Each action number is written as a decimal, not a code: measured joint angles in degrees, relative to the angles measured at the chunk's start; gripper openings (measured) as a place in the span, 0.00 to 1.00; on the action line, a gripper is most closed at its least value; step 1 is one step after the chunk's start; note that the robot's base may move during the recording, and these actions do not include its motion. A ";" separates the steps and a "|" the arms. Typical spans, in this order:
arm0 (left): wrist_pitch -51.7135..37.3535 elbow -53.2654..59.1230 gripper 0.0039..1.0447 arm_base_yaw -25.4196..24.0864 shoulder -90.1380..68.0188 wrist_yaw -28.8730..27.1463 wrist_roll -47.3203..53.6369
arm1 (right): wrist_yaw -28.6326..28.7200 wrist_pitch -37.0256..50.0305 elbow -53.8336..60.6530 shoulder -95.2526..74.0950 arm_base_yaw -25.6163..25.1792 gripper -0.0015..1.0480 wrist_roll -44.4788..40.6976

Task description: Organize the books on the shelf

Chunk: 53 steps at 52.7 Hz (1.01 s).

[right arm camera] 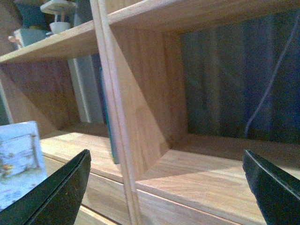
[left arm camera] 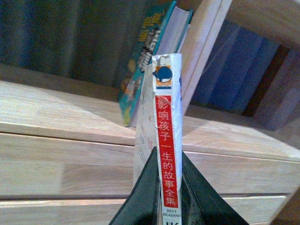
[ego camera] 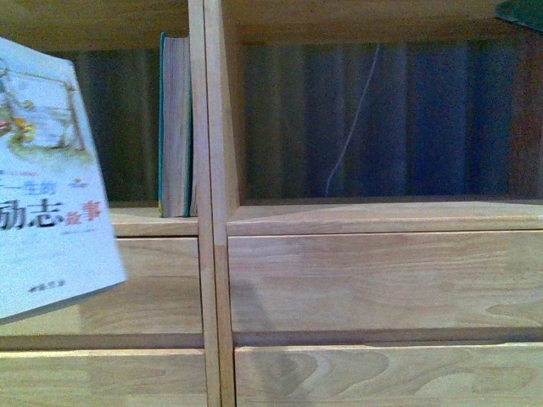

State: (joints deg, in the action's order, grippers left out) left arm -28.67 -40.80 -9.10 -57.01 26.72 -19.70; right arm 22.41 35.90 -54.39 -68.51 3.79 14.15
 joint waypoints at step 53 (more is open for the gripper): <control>-21.09 -16.83 0.06 -9.29 -27.26 0.70 24.13 | -22.38 -9.60 42.75 29.88 -3.67 0.03 -13.81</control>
State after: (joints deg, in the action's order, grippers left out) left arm -49.76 -57.63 -18.39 -84.27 27.42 4.43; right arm 0.03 26.30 -11.64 -38.63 0.12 0.34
